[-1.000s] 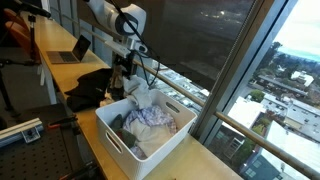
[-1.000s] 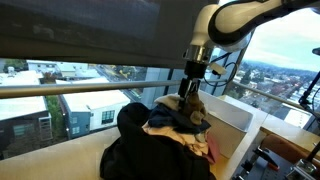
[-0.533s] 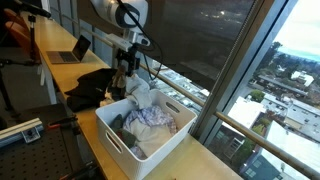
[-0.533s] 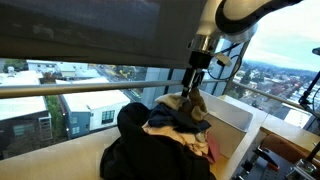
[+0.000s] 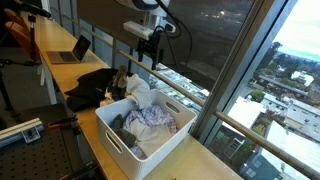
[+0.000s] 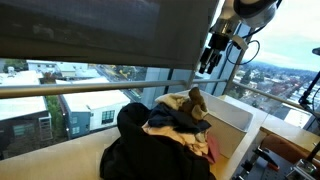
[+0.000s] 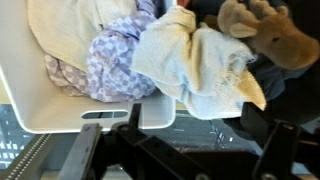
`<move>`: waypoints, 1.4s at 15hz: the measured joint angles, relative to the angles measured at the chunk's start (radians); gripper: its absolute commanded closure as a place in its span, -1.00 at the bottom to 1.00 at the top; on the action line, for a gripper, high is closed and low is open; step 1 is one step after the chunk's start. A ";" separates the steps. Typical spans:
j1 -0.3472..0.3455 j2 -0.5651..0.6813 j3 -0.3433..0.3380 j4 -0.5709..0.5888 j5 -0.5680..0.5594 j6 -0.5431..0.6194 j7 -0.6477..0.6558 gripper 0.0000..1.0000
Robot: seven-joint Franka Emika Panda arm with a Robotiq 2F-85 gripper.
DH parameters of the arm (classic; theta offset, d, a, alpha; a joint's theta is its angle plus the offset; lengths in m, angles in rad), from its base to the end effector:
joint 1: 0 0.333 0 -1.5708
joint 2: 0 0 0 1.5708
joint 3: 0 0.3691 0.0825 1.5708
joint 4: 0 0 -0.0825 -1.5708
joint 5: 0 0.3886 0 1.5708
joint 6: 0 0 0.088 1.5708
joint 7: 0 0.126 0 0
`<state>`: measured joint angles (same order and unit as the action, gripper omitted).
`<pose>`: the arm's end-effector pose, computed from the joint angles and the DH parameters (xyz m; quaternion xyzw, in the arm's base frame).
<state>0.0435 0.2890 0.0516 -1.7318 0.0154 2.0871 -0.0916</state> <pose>0.6634 0.0612 0.4489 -0.9954 -0.0883 -0.0333 0.0142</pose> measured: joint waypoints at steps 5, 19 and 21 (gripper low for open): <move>-0.055 0.090 -0.044 -0.002 -0.018 0.037 -0.019 -1.00; -0.083 0.486 -0.085 0.106 -0.055 0.201 -0.019 -1.00; -0.084 0.520 -0.093 0.104 -0.060 0.221 -0.019 -1.00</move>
<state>-0.0404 0.8091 -0.0412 -1.6277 -0.0442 2.3086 -0.1103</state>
